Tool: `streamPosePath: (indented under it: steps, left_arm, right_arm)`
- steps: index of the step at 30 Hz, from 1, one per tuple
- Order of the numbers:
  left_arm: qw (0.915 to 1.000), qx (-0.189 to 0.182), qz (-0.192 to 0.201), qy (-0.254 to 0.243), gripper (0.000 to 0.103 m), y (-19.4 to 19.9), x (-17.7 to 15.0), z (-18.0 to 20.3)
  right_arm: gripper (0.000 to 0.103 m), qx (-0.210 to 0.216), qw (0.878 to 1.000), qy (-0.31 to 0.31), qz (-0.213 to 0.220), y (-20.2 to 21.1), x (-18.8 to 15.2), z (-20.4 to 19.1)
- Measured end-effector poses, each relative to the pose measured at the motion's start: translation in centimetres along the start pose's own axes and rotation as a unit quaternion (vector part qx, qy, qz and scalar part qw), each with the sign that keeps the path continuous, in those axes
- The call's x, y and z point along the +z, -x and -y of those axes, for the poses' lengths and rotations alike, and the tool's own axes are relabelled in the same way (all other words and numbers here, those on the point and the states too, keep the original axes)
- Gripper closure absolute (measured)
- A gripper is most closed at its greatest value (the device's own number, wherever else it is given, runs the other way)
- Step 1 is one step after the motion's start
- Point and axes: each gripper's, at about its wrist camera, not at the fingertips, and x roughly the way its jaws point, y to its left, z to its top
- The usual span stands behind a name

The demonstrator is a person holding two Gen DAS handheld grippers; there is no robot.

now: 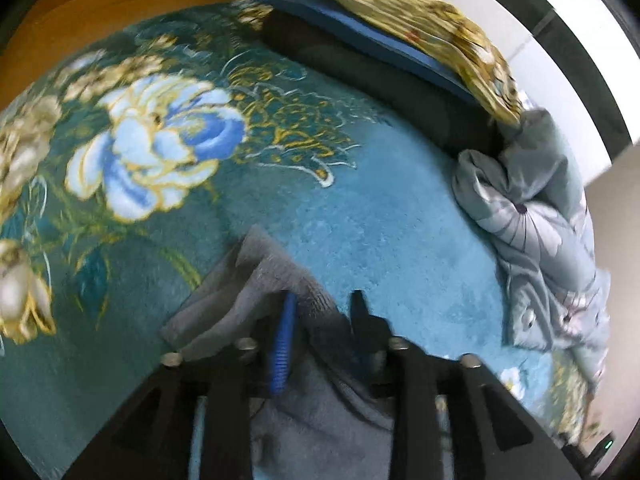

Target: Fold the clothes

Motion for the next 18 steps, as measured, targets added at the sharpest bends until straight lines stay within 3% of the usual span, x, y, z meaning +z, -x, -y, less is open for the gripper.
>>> streamPosePath:
  steps: [3, 5, 6, 7, 10, 13, 16, 18]
  left_arm:
    - [0.9993, -0.03, 0.016, -0.015, 0.048, 1.9, -0.2, -0.5]
    - [0.9983, -0.046, 0.033, -0.014, 0.043, 3.8, -0.4, -1.5]
    - [0.9984, -0.041, 0.039, -0.007, 0.042, 4.4, -0.5, -2.2]
    - [0.9984, -0.034, 0.045, 0.001, 0.04, 5.0, -0.7, -2.8]
    - [0.9985, -0.016, 0.047, 0.022, 0.038, 5.7, -1.5, -5.1]
    - [0.9991, -0.015, 0.023, 0.034, 0.038, 4.5, -3.2, -7.0]
    - [0.9988, -0.028, 0.003, 0.04, 0.038, 2.9, -4.8, -8.0]
    - [0.9976, -0.046, -0.003, 0.052, 0.038, 1.9, -5.5, -8.4]
  right_arm:
    - [0.083, 0.006, 1.0, 0.016, 0.009, 0.9, -0.2, -0.6]
    - [0.06, 0.013, 0.999, 0.029, 0.017, 1.7, -0.3, -1.1]
    - [0.038, 0.016, 0.999, 0.04, 0.028, 2.4, -0.4, -1.5]
    - [0.032, 0.018, 0.998, 0.05, 0.038, 3.2, -0.6, -1.9]
    - [0.032, 0.039, 0.995, 0.062, 0.069, 6.1, -1.5, -2.5]
    - [0.026, 0.071, 0.991, 0.054, 0.103, 9.2, -3.7, -1.9]
    - [0.024, 0.078, 0.988, 0.04, 0.126, 11.6, -7.3, -0.2]
    - [0.023, 0.074, 0.99, 0.02, 0.119, 12.2, -9.6, 1.6]
